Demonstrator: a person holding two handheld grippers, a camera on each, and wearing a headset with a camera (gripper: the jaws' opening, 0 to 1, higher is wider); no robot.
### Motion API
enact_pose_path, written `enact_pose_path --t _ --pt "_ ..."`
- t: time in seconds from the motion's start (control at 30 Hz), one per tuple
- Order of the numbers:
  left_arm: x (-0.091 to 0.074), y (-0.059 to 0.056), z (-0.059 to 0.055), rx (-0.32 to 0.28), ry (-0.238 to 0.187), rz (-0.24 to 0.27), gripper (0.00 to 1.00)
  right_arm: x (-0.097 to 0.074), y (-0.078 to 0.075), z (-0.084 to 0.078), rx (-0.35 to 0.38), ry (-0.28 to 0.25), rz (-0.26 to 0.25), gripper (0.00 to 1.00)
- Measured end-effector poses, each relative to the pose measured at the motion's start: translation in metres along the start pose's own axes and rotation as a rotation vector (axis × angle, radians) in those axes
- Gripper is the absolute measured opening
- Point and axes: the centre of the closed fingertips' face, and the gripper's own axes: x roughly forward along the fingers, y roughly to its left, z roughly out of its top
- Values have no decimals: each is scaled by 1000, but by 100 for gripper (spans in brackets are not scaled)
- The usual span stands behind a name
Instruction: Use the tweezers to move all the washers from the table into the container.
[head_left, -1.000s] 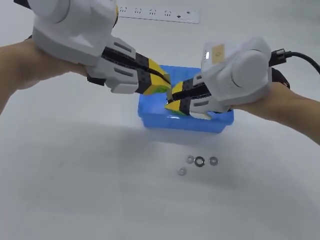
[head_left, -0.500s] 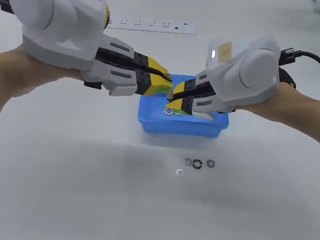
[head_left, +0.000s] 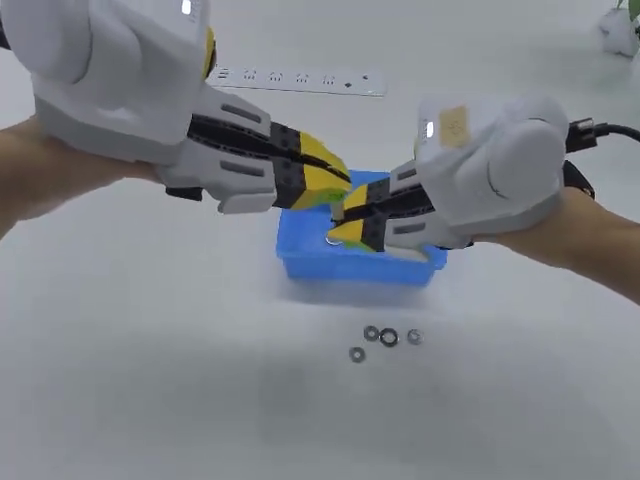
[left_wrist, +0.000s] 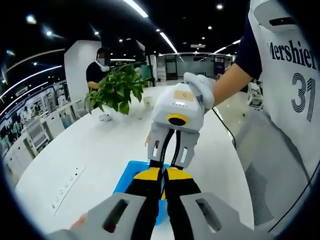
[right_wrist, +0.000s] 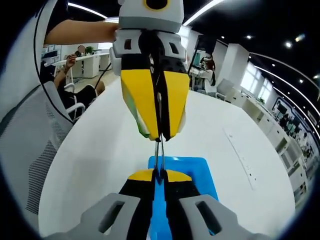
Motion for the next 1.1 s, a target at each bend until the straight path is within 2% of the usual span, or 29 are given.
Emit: enact_pose_path --t 0.1,0.17,0.33,0.37,0.43,0.53,0.7,0.8,0.83,0.93,1.1 --pt "-4 -12 4 10 -2 -5 6 -5 13 5 -5 -18 -2 8" --pt "-5 -25 6 23 0 -7 5 -9 22 7 -4 -28 -6 8" --pt "-4 -41 7 33 -6 -16 5 -16 45 9 18 -35 -6 8" --pt "-1 -48 11 30 -7 -20 5 -16 52 8 27 -38 1 8" --pt "2 -64 12 23 -1 -30 5 -17 62 5 34 -38 7 8" --pt "4 -81 7 -4 1 -36 5 -18 78 0 54 -41 20 8" --pt "6 -99 -5 -34 12 -42 5 -14 99 -8 60 -30 43 8" --pt "7 -103 -14 -57 18 -38 6 -12 105 -16 57 -22 51 8" --pt "7 -104 -19 -71 23 -35 6 -11 106 -21 80 -13 52 8" --pt "8 -107 -25 -86 30 -37 6 -8 110 -26 70 -7 58 9" --pt "14 -103 -32 -122 28 -40 6 -5 109 -34 96 3 60 9"
